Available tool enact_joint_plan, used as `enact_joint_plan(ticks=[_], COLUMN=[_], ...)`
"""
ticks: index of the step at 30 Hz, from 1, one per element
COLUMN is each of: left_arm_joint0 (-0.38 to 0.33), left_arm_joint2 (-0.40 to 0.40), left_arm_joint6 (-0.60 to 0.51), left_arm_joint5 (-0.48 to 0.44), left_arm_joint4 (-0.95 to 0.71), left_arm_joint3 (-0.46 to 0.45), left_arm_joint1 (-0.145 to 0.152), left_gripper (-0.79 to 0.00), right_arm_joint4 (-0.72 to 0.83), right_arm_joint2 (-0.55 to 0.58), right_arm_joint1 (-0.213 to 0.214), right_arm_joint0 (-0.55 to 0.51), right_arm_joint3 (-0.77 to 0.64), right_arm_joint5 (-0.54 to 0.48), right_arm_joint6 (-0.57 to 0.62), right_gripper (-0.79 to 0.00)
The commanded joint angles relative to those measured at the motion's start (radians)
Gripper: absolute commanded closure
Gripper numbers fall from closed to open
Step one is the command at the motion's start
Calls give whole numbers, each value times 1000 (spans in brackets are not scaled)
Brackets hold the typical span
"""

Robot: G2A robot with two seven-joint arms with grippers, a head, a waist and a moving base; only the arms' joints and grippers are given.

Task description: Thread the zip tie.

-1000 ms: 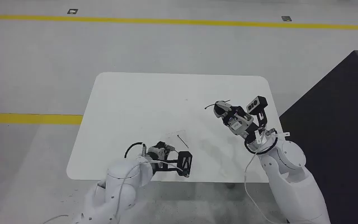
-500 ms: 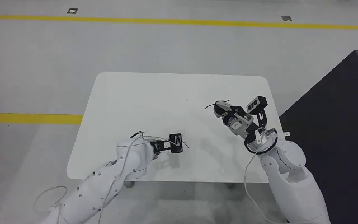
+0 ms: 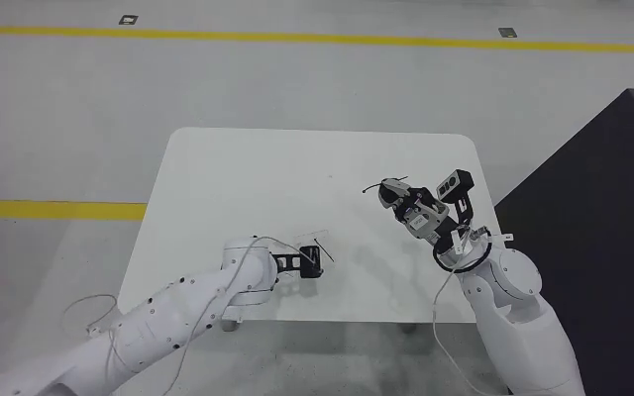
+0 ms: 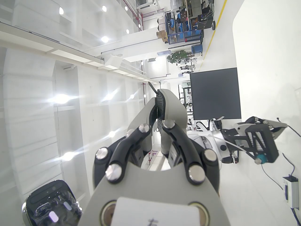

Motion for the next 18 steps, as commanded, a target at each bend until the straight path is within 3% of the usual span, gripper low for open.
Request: enact_joint_plan(ticks=[1,3,5,10,12,18], left_arm_joint0=[-25,-56,-76,-92,-90,-93], left_arm_joint2=[32,58,70,52,47,8], left_arm_joint6=[1,-4,-10,-27,-33,-41], left_arm_joint5=[0,4,11,27,33,55], left_arm_joint4=[-30,-63,-79,-87,-87,-71], left_arm_joint3=[14,25,29,8,-5,-58], left_arm_joint1=[-2,-4,-6,-3,0,16], left_gripper=[0,0,-175,-179,-215,-172], right_arm_joint4=[0,0,0,0,0,0], right_arm_joint2=[0,0,0,0,0,0], right_arm_joint1=[0,0,0,0,0,0], right_arm_joint0=[0,0,0,0,0,0], right_arm_joint3=[0,0,0,0,0,0], right_arm_joint5=[0,0,0,0,0,0], right_arm_joint6=[0,0,0,0,0,0], right_gripper=[0,0,0,0,0,0])
